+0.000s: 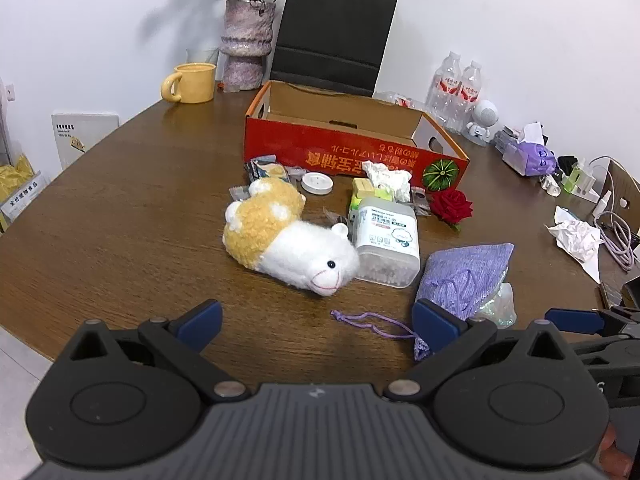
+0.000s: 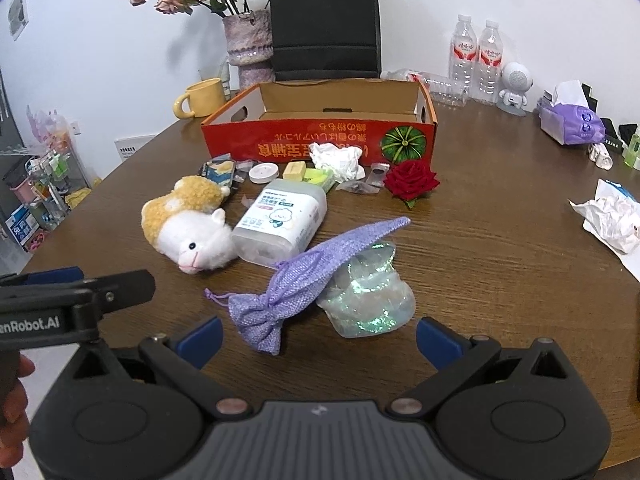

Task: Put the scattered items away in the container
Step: 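Approach the purple pouch with the left tool and the plastic bag with the right tool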

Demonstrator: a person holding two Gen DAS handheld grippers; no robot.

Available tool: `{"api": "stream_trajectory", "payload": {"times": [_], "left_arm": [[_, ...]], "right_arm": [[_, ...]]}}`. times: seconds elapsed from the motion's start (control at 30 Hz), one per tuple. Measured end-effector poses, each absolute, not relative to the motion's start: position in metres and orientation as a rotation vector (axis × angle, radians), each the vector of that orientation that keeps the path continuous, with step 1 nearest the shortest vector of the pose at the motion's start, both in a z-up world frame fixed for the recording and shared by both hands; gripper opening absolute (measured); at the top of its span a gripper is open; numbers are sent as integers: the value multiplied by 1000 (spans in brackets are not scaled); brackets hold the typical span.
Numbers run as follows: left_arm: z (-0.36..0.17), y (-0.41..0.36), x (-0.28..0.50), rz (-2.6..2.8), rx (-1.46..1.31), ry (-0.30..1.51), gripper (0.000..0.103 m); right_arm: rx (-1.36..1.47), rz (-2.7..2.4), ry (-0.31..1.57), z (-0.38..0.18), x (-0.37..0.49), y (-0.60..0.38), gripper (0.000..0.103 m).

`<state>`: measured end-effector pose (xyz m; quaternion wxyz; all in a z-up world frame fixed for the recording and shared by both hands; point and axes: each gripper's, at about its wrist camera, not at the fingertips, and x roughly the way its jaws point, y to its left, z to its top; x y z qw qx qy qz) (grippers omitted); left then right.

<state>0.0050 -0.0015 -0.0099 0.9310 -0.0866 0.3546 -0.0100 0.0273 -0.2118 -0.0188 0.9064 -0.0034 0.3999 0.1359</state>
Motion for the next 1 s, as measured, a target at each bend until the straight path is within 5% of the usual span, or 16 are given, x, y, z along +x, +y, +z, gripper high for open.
{"api": "stream_trajectory", "payload": {"times": [1.0], "left_arm": [[-38, 7, 30, -65, -230, 786, 103]], "right_arm": [[26, 323, 824, -47, 44, -228, 103]]}}
